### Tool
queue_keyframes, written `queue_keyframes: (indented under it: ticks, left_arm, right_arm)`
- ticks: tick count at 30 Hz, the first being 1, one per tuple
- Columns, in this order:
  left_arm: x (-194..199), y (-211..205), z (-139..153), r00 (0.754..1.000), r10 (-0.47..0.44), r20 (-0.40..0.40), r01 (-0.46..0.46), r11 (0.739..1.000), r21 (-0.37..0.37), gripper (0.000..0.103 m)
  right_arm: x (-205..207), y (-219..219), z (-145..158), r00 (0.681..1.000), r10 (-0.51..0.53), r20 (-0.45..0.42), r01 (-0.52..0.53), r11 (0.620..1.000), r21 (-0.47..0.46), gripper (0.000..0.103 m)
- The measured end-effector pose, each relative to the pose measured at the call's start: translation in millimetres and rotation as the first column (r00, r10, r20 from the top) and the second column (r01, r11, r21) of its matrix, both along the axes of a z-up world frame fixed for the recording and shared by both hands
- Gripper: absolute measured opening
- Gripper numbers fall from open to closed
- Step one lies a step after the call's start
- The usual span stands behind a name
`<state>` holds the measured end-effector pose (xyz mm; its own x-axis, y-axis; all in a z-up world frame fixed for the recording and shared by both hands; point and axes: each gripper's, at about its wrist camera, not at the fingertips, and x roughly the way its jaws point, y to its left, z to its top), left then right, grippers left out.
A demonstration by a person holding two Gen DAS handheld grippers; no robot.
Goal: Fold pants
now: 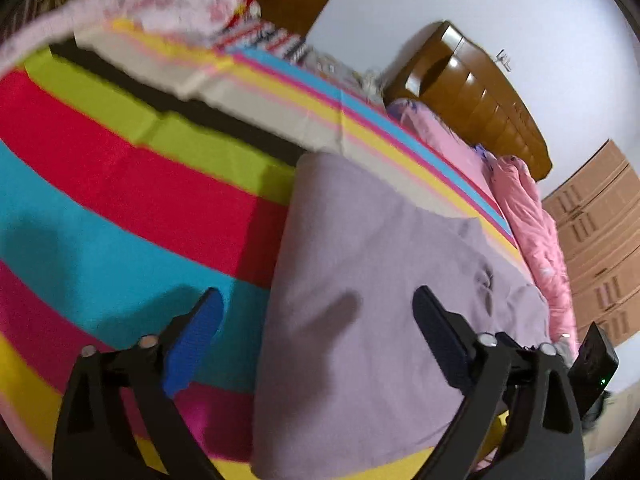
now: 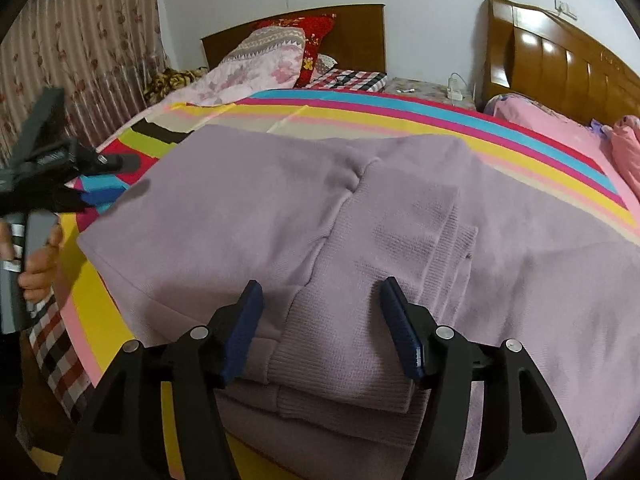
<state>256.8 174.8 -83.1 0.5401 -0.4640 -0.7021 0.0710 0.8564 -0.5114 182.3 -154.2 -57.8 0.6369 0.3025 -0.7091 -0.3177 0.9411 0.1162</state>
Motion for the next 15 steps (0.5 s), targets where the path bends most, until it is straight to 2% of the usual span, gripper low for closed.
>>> queue_keyframes:
  ticks: [1, 2, 3, 7, 8, 10, 12, 13, 14, 15]
  left_arm:
    - [-1.2, 1.6, 0.3, 1.0, -0.002, 0.028, 0.002, 1.0, -0.009, 0.077]
    - [0.8, -1.0, -1.7, 0.999, -0.051, 0.009, 0.052, 0.997, -0.052, 0.056]
    - [1.7, -2.4, -4.1, 0.998, -0.069, -0.011, 0.068, 0.994, -0.085, 0.055]
    - [-4.6, -13.3, 0.2, 0.998, -0.058, 0.016, 0.058, 0.998, 0.005, 0.053]
    - [-3.8, -13.3, -2.2, 0.999, -0.036, 0.005, 0.036, 0.999, 0.014, 0.057]
    - [-4.5, -9.7, -4.2, 0.999, -0.02, 0.033, 0.021, 0.999, -0.027, 0.065]
    - [-5.9, -13.2, -4.5, 0.998, -0.038, 0.046, 0.038, 0.999, -0.013, 0.067]
    - [-6.3, -16.5, -4.3, 0.998, -0.044, 0.05, 0.044, 0.999, 0.012, 0.062]
    - [-7.5, -22.3, -3.4, 0.998, -0.047, 0.049, 0.043, 0.996, 0.072, 0.047]
    - [-9.4, -24.9, -4.6, 0.997, -0.056, 0.044, 0.052, 0.994, 0.092, 0.042]
  right_arm:
    - [0.5, -2.3, -0.3, 1.0, 0.003, 0.0, -0.003, 1.0, 0.007, 0.062]
    - [1.2, -3.7, -0.9, 1.0, 0.006, -0.001, -0.006, 1.0, 0.015, 0.062]
    - [1.9, -5.4, -1.3, 1.0, 0.009, 0.0, -0.009, 1.0, 0.026, 0.063]
    - [1.9, -8.6, -2.8, 1.0, 0.018, 0.006, -0.019, 0.999, 0.044, 0.065]
    - [2.3, -9.3, -3.0, 1.0, 0.02, 0.006, -0.02, 0.999, 0.047, 0.065]
    - [2.4, -12.2, -1.9, 1.0, 0.019, 0.005, -0.019, 0.998, 0.062, 0.065]
    - [0.2, -14.8, 2.3, 1.0, -0.004, 0.006, 0.003, 0.998, 0.067, 0.063]
    - [-3.2, -16.2, 7.5, 0.999, -0.024, 0.024, 0.023, 0.998, 0.057, 0.064]
    - [-7.5, -17.4, 12.1, 0.998, -0.025, 0.049, 0.022, 0.998, 0.053, 0.064]
    - [-10.6, -17.7, 15.5, 0.998, -0.018, 0.066, 0.015, 0.999, 0.047, 0.064]
